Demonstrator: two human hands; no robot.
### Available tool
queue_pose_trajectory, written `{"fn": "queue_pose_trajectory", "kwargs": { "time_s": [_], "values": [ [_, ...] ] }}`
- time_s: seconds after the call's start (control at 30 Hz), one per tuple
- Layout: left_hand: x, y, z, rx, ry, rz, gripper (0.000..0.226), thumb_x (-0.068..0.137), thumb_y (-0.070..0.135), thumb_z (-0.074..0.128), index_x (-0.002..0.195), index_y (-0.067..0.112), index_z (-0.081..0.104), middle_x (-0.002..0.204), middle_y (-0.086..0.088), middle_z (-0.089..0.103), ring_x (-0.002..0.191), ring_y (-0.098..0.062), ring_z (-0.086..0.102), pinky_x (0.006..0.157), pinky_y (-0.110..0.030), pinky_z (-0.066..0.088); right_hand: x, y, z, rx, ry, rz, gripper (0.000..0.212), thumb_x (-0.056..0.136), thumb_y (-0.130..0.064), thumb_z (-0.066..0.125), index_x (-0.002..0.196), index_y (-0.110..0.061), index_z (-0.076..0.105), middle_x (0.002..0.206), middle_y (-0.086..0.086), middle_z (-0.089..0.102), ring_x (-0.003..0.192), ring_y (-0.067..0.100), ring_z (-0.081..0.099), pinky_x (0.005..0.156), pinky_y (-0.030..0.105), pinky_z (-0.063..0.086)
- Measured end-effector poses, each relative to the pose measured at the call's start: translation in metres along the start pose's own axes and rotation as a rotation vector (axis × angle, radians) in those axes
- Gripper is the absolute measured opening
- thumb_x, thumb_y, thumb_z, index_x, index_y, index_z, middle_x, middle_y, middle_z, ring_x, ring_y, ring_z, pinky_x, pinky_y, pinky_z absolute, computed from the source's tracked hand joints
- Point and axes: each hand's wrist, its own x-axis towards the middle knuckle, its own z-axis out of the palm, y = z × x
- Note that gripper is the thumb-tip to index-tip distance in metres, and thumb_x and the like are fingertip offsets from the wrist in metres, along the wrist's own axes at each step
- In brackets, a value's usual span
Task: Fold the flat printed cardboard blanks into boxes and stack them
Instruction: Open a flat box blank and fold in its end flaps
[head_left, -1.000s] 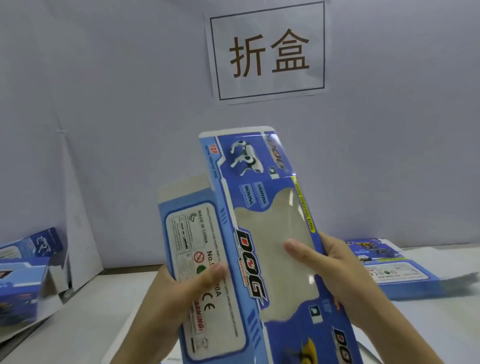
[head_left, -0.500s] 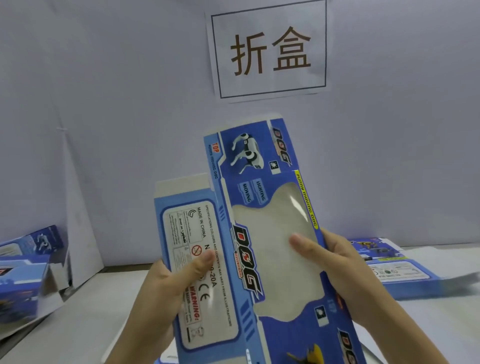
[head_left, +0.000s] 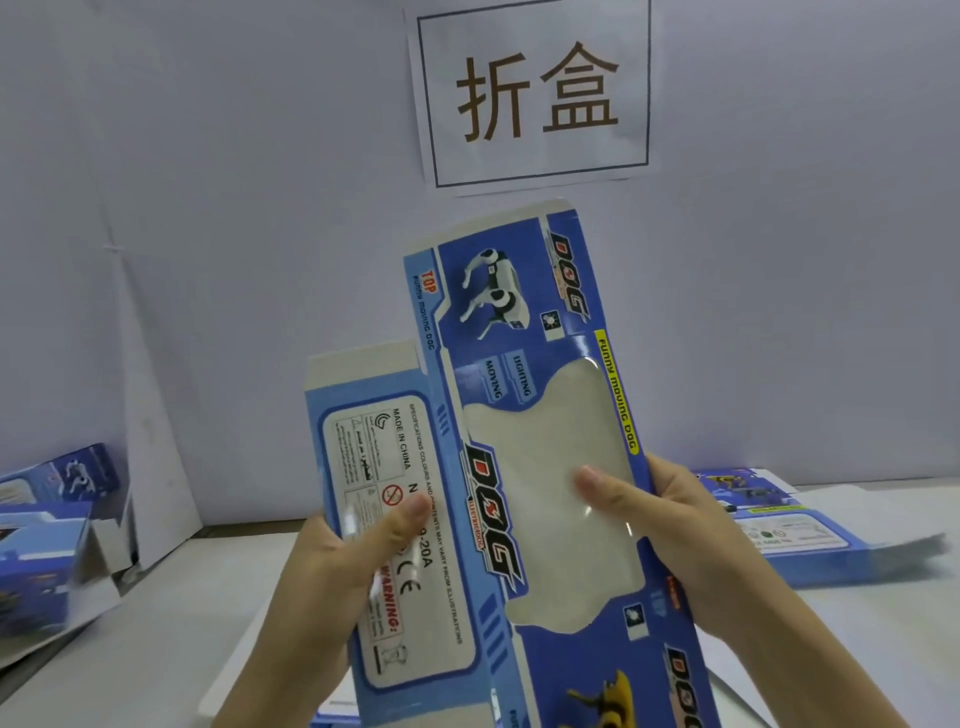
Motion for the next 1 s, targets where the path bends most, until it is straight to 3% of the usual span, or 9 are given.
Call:
{"fn": "queue_pose_trajectory", "kwargs": {
  "time_s": [0.1, 0.2, 0.27, 0.37, 0.47, 0.63, 0.73, 0.9, 1.0],
  "values": [
    [0.003, -0.001, 0.006, 0.104, 0.080, 0.029, 0.068, 0.056, 0.043, 0.074, 0.119, 0.021, 0.058, 0.100, -0.004, 0.074, 0.076, -0.024, 0.073, 0.052, -0.031, 0.057, -0.001, -0.001, 0.007, -0.012, 0.059, -0.063, 0.034, 0.067, -0.037, 0.070, 0.094, -0.016, 0.071, 0.083, 0.009, 0.076, 0.068, 0.025, 0.073, 0.050, 0.024, 0.054],
    [-0.002, -0.002, 0.016, 0.496, 0.246, 0.242, 0.085, 0.066, 0.053, 0.067, 0.140, 0.051, 0.025, 0.137, 0.022, 0.042, 0.117, 0.000, 0.049, 0.092, -0.021, 0.042, -0.001, 0.002, 0.018, -0.086, 0.146, -0.226, 0.023, 0.070, -0.039, 0.068, 0.089, -0.029, 0.075, 0.086, -0.001, 0.076, 0.074, 0.016, 0.073, 0.055, 0.018, 0.053],
    [-0.010, -0.003, 0.023, 0.553, 0.103, 0.401, 0.079, 0.071, 0.062, 0.068, 0.135, 0.061, 0.023, 0.138, 0.037, 0.035, 0.123, 0.016, 0.037, 0.097, -0.012, 0.033, 0.000, 0.007, 0.031, -0.126, 0.084, -0.315, 0.030, 0.077, -0.032, 0.069, 0.106, -0.030, 0.071, 0.097, -0.007, 0.075, 0.086, 0.005, 0.069, 0.070, 0.014, 0.051],
    [-0.017, -0.007, 0.033, 0.354, -0.202, 0.301, 0.088, 0.061, 0.069, 0.071, 0.138, 0.048, 0.034, 0.130, 0.031, 0.052, 0.119, 0.009, 0.050, 0.087, -0.014, 0.047, -0.003, 0.022, 0.047, -0.344, -0.187, -0.358, 0.059, 0.082, -0.039, 0.069, 0.137, -0.036, 0.049, 0.139, -0.018, 0.051, 0.127, -0.003, 0.047, 0.100, 0.015, 0.041],
    [-0.012, -0.008, 0.030, 0.099, -0.029, 0.159, 0.062, 0.062, 0.061, 0.072, 0.115, 0.031, 0.060, 0.099, 0.015, 0.073, 0.088, -0.007, 0.071, 0.060, -0.018, 0.055, -0.006, 0.027, 0.049, -0.600, -0.283, -0.420, 0.059, 0.084, -0.045, 0.062, 0.136, -0.058, 0.037, 0.147, -0.035, 0.028, 0.134, -0.015, 0.025, 0.098, 0.000, 0.030],
    [0.005, -0.006, 0.003, -0.105, 0.197, 0.061, 0.033, 0.066, 0.034, 0.067, 0.092, 0.014, 0.064, 0.070, -0.002, 0.074, 0.060, -0.021, 0.071, 0.045, -0.035, 0.055, 0.004, 0.021, 0.028, -0.626, 0.112, -0.514, 0.069, 0.088, -0.029, 0.067, 0.141, -0.049, 0.028, 0.146, -0.026, 0.037, 0.135, -0.006, 0.033, 0.109, 0.022, 0.035],
    [0.005, -0.007, -0.007, -0.206, 0.042, 0.000, 0.046, 0.052, 0.038, 0.073, 0.093, 0.018, 0.072, 0.087, -0.012, 0.075, 0.071, -0.030, 0.072, 0.051, -0.037, 0.057, 0.005, 0.013, 0.014, -0.270, 0.113, -0.397, 0.081, 0.076, -0.034, 0.075, 0.143, -0.043, 0.032, 0.129, -0.027, 0.054, 0.112, 0.001, 0.061, 0.081, 0.024, 0.056],
    [0.003, -0.004, 0.003, -0.096, -0.013, 0.115, 0.048, 0.067, 0.042, 0.068, 0.114, 0.034, 0.059, 0.101, 0.001, 0.074, 0.084, -0.018, 0.072, 0.057, -0.026, 0.057, 0.000, 0.002, 0.011, -0.204, 0.074, -0.483, 0.017, 0.079, -0.026, 0.074, 0.095, -0.029, 0.067, 0.084, 0.004, 0.075, 0.073, 0.022, 0.073, 0.057, 0.023, 0.055],
    [0.001, 0.000, 0.006, 0.081, -0.094, 0.225, 0.094, 0.057, 0.059, 0.080, 0.137, 0.051, 0.032, 0.109, 0.020, 0.067, 0.099, -0.003, 0.066, 0.061, -0.011, 0.052, -0.002, 0.000, 0.019, -0.234, 0.156, -0.634, 0.021, 0.079, -0.022, 0.069, 0.098, -0.029, 0.065, 0.072, 0.004, 0.072, 0.054, 0.021, 0.069, 0.045, 0.022, 0.052]
  ]
}}
